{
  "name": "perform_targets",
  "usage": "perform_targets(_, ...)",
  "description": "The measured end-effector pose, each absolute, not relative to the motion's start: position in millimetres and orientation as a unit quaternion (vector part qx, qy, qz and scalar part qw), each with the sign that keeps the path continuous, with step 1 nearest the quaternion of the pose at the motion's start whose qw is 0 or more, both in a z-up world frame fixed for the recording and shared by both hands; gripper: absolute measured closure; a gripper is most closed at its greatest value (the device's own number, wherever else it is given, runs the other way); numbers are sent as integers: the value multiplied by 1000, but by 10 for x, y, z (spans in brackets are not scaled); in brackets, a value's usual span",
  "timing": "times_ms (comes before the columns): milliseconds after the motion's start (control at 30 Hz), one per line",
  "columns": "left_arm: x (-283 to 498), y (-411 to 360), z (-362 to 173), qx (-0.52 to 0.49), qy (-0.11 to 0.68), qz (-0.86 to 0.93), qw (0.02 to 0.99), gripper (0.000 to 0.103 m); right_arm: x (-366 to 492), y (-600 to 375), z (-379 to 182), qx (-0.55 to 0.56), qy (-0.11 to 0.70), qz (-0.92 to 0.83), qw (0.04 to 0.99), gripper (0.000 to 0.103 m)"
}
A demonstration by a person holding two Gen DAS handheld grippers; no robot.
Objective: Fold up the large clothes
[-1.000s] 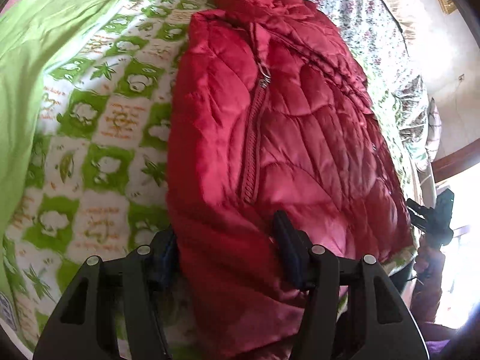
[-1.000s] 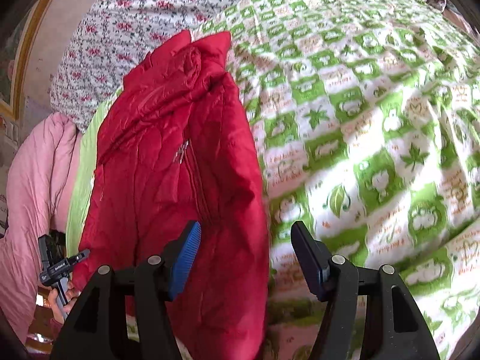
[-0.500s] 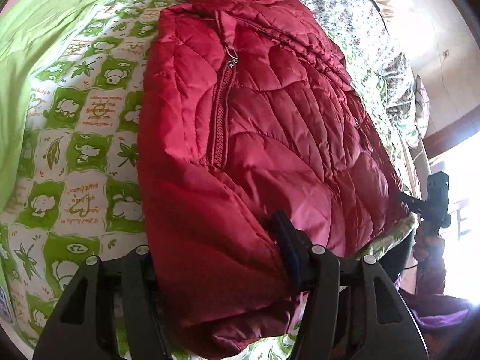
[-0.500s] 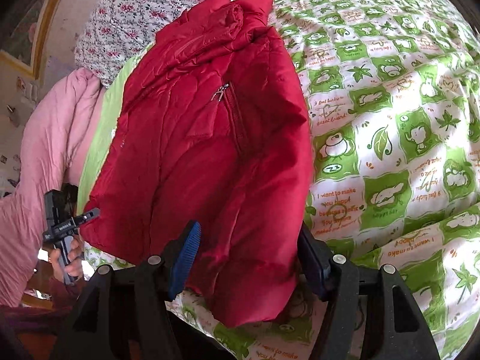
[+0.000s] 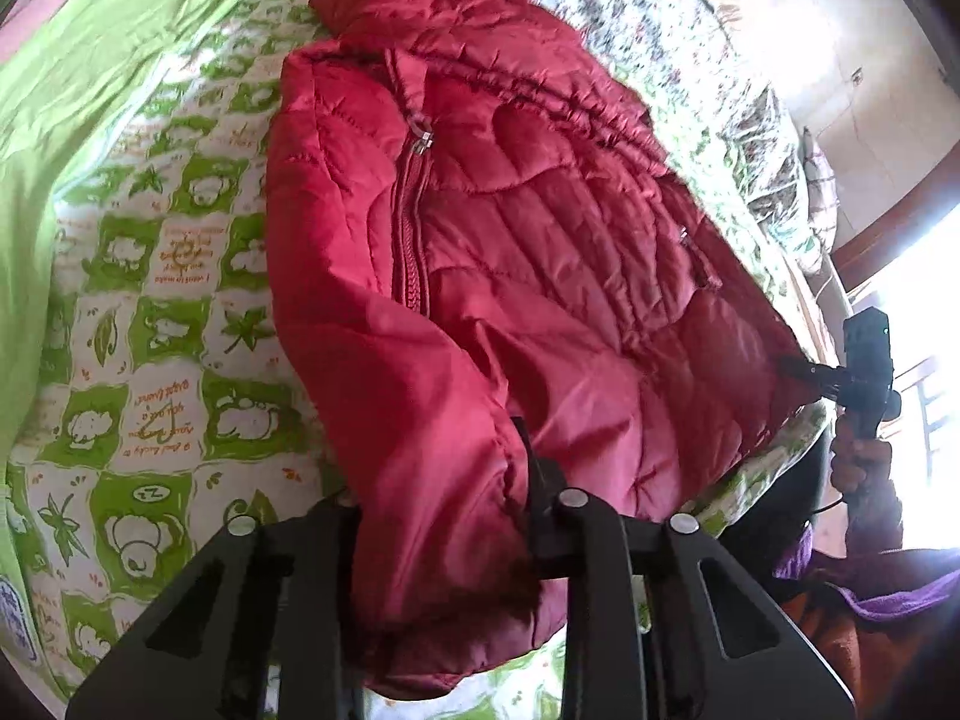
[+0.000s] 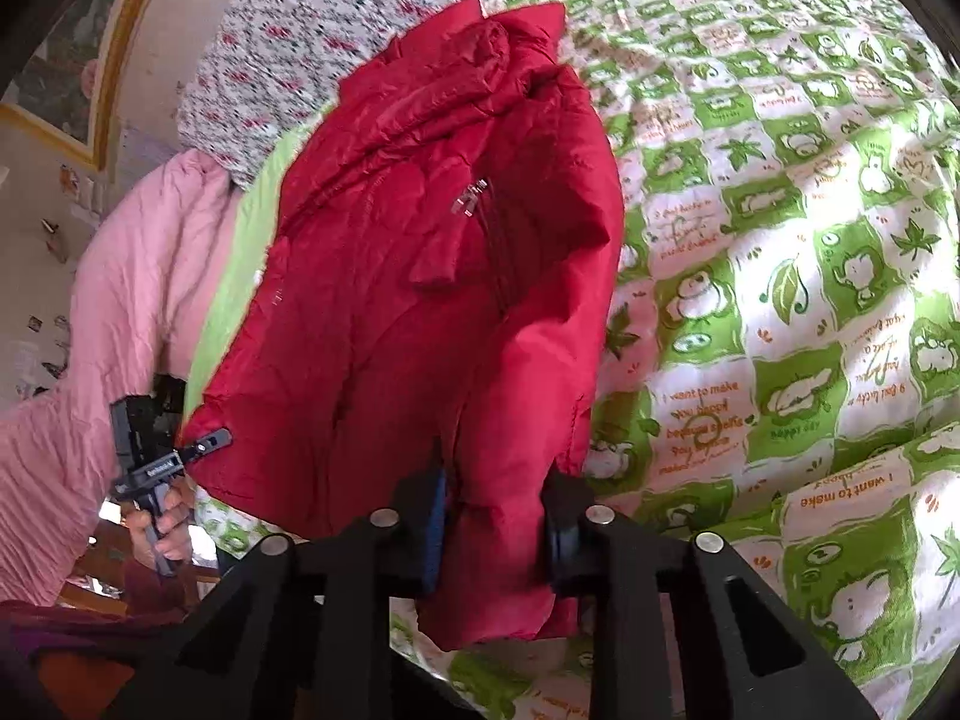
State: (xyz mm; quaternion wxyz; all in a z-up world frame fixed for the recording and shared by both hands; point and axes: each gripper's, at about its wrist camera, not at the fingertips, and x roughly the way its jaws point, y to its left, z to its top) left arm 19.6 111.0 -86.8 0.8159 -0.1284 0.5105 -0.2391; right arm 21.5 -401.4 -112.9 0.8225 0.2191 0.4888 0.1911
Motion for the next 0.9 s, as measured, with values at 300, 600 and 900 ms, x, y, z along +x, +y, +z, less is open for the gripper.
perform_targets(300,225,1070,-363,-154,435,-260,848,84,247,-4059,-703,275,414,247,832,83)
perform_targets(600,512,1088,-8,-188,379,-262,867,84,459,-4066,-350,291,356,268,847,84)
perform_targets(900,1034,1136,329,-208,345,-250,881,84,989,-4123,16,311,305,260,862,84)
